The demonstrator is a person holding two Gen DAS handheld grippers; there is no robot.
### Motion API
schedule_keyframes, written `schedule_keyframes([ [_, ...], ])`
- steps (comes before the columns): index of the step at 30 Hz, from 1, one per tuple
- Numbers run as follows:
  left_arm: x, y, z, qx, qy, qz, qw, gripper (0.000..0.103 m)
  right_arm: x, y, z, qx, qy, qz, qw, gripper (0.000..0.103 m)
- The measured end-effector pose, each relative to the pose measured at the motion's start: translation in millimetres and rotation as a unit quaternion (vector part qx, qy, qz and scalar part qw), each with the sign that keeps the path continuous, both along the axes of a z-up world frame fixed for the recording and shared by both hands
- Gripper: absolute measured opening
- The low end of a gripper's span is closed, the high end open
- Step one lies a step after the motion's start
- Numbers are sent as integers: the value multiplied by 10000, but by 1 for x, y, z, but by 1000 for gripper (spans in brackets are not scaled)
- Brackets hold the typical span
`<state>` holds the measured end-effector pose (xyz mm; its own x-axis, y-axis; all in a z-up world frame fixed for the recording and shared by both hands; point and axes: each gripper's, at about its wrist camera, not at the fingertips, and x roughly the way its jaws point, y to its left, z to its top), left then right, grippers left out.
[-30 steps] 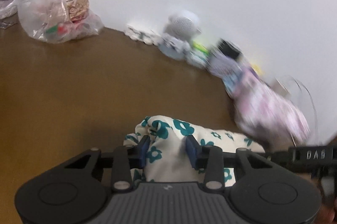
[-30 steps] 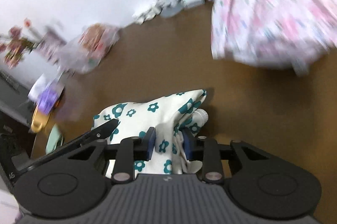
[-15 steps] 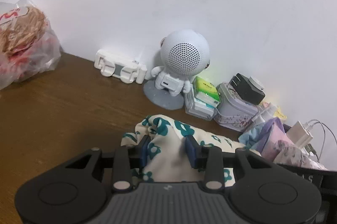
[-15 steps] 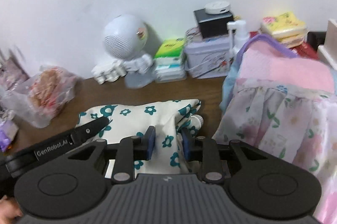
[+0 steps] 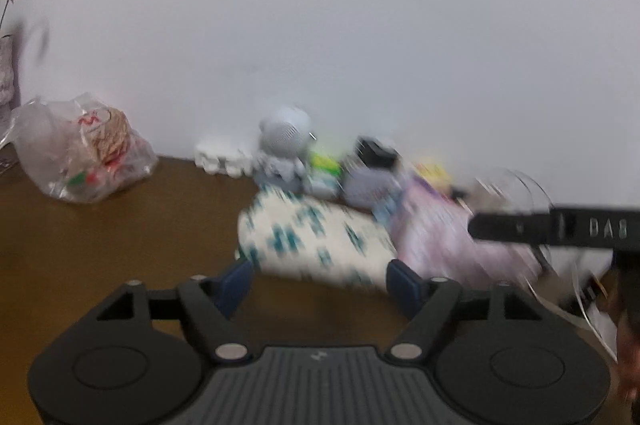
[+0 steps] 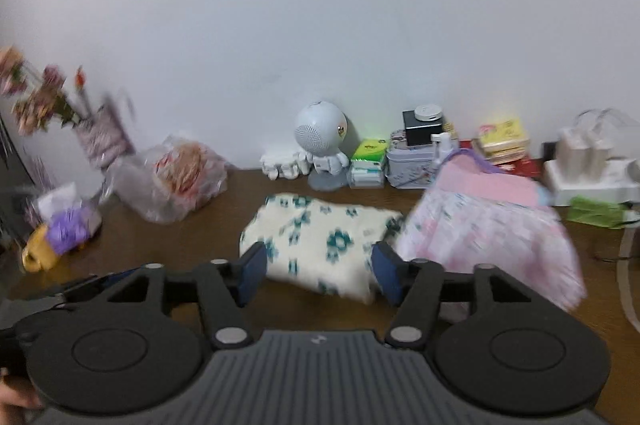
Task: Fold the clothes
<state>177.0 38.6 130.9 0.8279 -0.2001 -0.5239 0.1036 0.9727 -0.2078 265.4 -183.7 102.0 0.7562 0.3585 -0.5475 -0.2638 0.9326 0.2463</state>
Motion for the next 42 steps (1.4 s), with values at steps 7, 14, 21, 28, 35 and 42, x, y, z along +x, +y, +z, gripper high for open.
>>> schedule_keyframes([
  [7, -108, -12, -29, -137, -41, 13, 9999, 89, -130, -12, -1, -299, -4, -92, 9995, 85],
  [14, -149, -22, -75, 88, 290, 119, 9995, 89, -213, -15, -44, -412, 216, -567, 9973, 102],
  [21, -162, -29, -98, 228, 477, -13, 9986, 89, -238, -6, -99, -587, 302, -1000, 9928, 102],
  [28, -168, -36, -110, 365, 457, -35, 9983, 91, -247, -10, -126, -847, 145, -1238, 9886, 103],
  [35, -167, -48, -113, 663, 398, -12, 9970, 96, -237, -12, -145, -1017, 292, -1282, 9861, 103],
  [42, -163, -55, -114, 822, 452, 17, 9956, 101, -229, -9, -152, -1228, 313, -1272, 9838, 103],
])
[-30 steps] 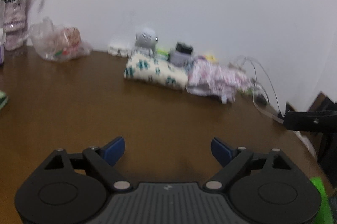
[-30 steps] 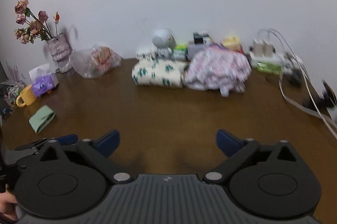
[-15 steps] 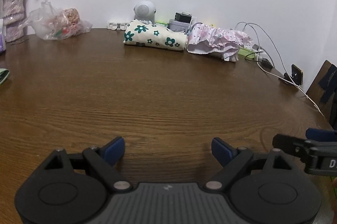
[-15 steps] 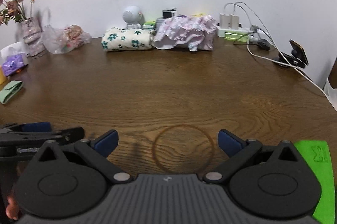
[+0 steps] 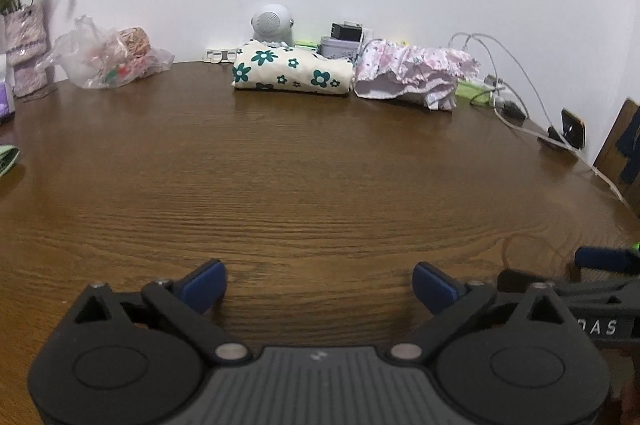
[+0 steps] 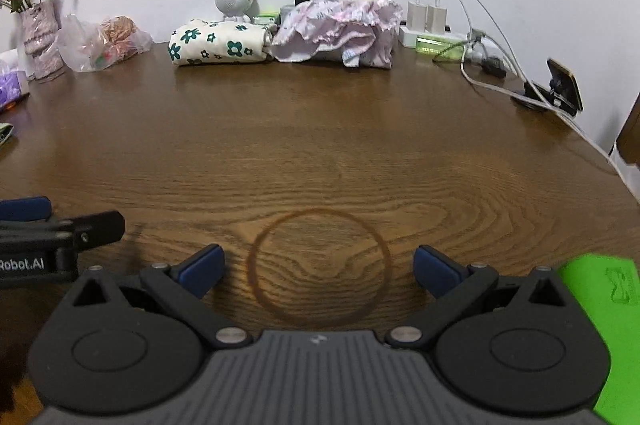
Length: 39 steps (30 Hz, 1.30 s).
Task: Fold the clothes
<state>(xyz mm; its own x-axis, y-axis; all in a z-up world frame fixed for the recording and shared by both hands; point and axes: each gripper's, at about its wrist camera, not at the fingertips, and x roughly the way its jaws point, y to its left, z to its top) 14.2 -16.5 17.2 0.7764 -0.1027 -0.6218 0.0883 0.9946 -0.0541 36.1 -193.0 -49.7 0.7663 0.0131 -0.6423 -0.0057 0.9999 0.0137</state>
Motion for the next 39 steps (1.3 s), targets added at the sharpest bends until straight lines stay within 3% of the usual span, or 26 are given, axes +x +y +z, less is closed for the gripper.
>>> schedule_keyframes([
  [11, 3, -11, -2, 355, 98, 115, 9993, 103, 11, -1, -1, -13, -26, -150, 9999, 102],
  [39, 2, -9, -2, 359, 104, 141, 9992, 103, 10, -1, -1, 1, -21, -163, 9999, 102],
])
